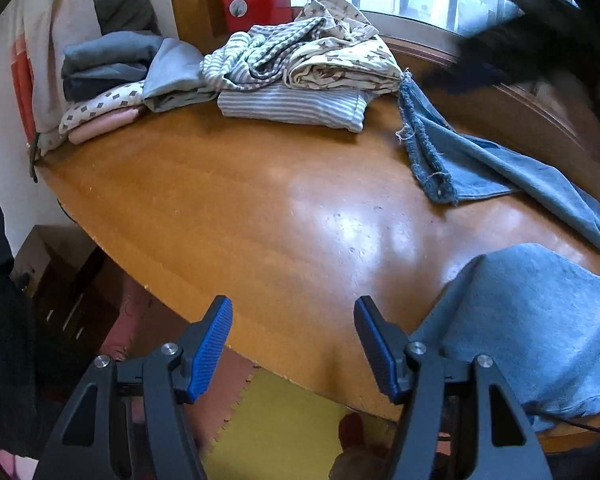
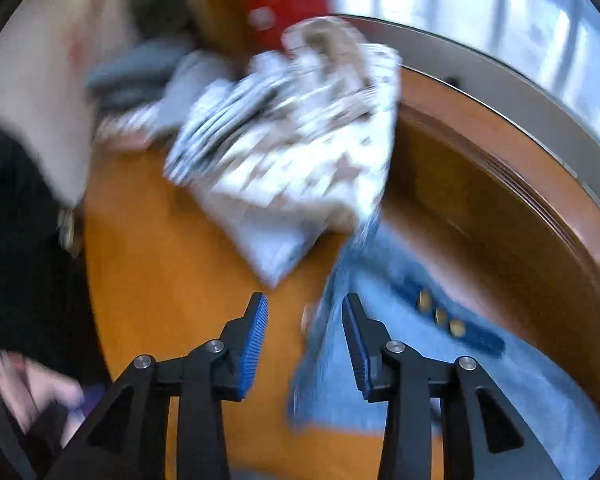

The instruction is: Fold clothes

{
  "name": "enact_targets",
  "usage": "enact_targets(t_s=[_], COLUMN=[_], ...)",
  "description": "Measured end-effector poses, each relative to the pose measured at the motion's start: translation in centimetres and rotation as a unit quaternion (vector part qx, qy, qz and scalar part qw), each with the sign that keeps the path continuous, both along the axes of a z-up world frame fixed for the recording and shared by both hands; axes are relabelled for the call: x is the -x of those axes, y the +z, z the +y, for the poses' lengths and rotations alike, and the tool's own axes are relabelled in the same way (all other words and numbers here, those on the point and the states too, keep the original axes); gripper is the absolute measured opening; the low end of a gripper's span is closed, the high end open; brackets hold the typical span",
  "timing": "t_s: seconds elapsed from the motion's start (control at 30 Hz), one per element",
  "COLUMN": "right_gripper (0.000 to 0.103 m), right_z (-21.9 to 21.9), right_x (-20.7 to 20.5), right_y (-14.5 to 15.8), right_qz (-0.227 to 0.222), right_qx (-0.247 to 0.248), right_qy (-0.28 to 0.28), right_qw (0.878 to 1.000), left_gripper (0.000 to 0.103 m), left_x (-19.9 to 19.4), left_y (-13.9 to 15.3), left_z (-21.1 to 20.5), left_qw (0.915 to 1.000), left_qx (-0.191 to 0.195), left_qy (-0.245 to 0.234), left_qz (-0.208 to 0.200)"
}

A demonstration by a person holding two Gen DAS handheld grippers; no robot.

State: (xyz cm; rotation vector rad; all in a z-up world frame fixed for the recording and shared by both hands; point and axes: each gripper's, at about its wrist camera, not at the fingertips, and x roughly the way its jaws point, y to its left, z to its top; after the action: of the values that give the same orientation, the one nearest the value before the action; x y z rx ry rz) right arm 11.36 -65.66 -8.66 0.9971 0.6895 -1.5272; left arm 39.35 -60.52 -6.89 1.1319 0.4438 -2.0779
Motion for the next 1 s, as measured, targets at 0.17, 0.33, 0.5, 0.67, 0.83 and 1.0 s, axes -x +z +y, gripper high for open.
enact_targets(t_s=[0.17,0.33,0.5,0.67,0.83,1.0], right_gripper=[0.039,0.044,0.057,0.057,0.057,0.014], right_z=[7.5,11.7,13.4,13.1,10.9,9.3], right_x=[-7.2,-13.7,-18.6,-20.8,-19.2,-15.0], right_y=[-0.1,-0.5,-0.5,-2.6,-4.0,-3.2], right_qz=[0.021,0.059,0.124,0.159,0.145,0.014], right_qx=[-0.034,-0.038,-0.004,-0.019,-0.05,-0.045], right_qy=[0.089,0.157,0.187,0.185,0.131,0.054], right_qw=[0.995,0.985,0.975,0.97,0.979,0.997], left_gripper=[0.061,0.061,0.061,0.061,0.061,0.061], left_x=[-1.1,-3.2,-5.5,-7.0,-7.9,-7.6], left_y=[0.7,1.3,1.3,1.3,1.7,1.7], left_z=[1.6,3.0,4.4,5.3,5.0,3.4], left_qw=[0.9999,0.9999,0.9997,0.9994,0.9995,0.9998], left_qx=[0.012,0.007,0.002,-0.003,-0.007,-0.011], left_qy=[0.001,0.009,0.025,0.032,0.03,0.016], left_qz=[-0.003,-0.004,-0.007,-0.007,0.007,0.008])
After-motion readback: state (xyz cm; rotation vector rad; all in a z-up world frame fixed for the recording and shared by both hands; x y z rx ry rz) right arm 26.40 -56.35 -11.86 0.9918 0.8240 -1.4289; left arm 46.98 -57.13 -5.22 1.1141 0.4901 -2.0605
